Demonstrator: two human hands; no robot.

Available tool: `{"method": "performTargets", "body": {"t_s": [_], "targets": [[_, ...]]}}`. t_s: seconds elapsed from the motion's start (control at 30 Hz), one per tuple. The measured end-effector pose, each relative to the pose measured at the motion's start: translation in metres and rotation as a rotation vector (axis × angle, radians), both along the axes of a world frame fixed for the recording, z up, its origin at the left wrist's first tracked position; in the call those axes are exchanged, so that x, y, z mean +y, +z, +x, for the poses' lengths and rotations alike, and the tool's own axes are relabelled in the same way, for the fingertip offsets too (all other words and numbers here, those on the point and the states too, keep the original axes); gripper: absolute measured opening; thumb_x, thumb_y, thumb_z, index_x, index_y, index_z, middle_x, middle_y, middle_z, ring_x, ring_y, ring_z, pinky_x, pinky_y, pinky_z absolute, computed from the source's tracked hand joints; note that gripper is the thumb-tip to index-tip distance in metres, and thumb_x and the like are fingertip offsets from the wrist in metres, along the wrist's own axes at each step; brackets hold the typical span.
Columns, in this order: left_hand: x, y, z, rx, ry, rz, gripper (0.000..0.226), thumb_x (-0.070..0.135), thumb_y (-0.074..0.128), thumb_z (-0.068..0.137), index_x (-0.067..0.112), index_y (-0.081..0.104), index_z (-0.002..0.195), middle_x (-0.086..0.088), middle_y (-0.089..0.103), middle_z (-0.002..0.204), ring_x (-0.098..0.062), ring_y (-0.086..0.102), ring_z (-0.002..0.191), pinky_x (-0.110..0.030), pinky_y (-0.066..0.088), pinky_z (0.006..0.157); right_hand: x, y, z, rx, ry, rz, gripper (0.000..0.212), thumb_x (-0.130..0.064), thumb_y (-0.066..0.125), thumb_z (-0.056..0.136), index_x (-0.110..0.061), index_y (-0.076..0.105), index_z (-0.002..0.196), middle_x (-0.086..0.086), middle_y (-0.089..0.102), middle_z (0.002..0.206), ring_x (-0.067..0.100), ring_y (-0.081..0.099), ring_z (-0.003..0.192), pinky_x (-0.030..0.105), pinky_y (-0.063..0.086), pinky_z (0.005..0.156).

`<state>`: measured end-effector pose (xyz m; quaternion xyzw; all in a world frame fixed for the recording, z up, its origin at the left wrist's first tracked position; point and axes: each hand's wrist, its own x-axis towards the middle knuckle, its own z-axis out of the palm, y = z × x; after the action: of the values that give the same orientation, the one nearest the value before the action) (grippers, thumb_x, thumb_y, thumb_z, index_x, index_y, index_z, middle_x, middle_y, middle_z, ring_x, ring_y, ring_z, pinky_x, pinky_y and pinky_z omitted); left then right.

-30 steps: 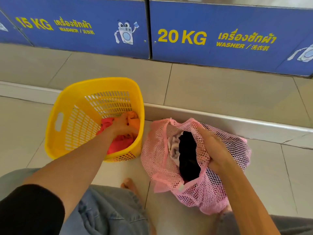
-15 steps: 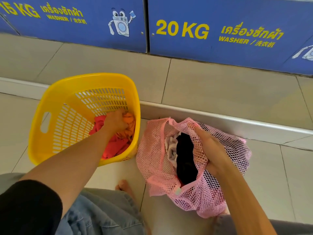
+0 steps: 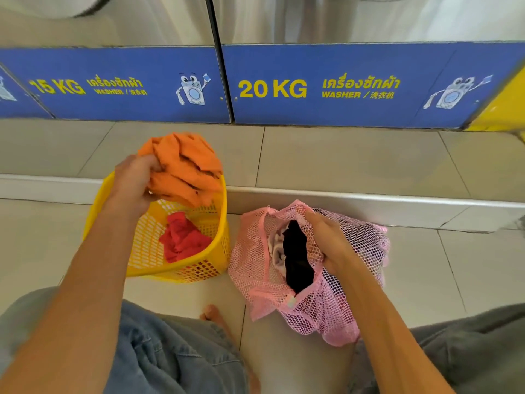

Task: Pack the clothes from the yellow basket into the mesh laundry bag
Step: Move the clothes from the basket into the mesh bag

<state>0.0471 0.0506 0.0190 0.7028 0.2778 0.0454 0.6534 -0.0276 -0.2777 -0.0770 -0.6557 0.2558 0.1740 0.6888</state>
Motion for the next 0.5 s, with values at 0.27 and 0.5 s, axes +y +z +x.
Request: {"method": "performTargets", "body": {"t_s": [0.27, 0.5], "targets": [[-0.069, 0.015, -0.064, -0.089, -0.254, -0.602, 0.034, 0.013, 0.05, 0.074, 0.018, 0.069, 0.102, -0.008, 0.073, 0.105, -0.028, 0.069, 0.099, -0.046, 0.057, 0.084, -0.011, 0.018, -0.023, -0.02, -0.026, -0.014, 0.037, -0.051, 0.059, 0.101, -0.024, 0.076, 0.121, 0.004, 0.081, 0.112, 0.026, 0.075, 0.109, 0.051, 0.058, 0.102], [-0.149, -0.038, -0.074, 0.163, -0.423, -0.619, 0.037, 0.009, 0.051, 0.075, 0.012, 0.066, 0.109, -0.015, 0.068, 0.112, -0.032, 0.063, 0.103, -0.043, 0.058, 0.082, -0.024, 0.022, -0.024, -0.042, -0.116, 0.088, 0.033, -0.045, 0.06, 0.102, -0.024, 0.077, 0.121, 0.007, 0.08, 0.118, 0.027, 0.075, 0.112, 0.053, 0.057, 0.105]]}}
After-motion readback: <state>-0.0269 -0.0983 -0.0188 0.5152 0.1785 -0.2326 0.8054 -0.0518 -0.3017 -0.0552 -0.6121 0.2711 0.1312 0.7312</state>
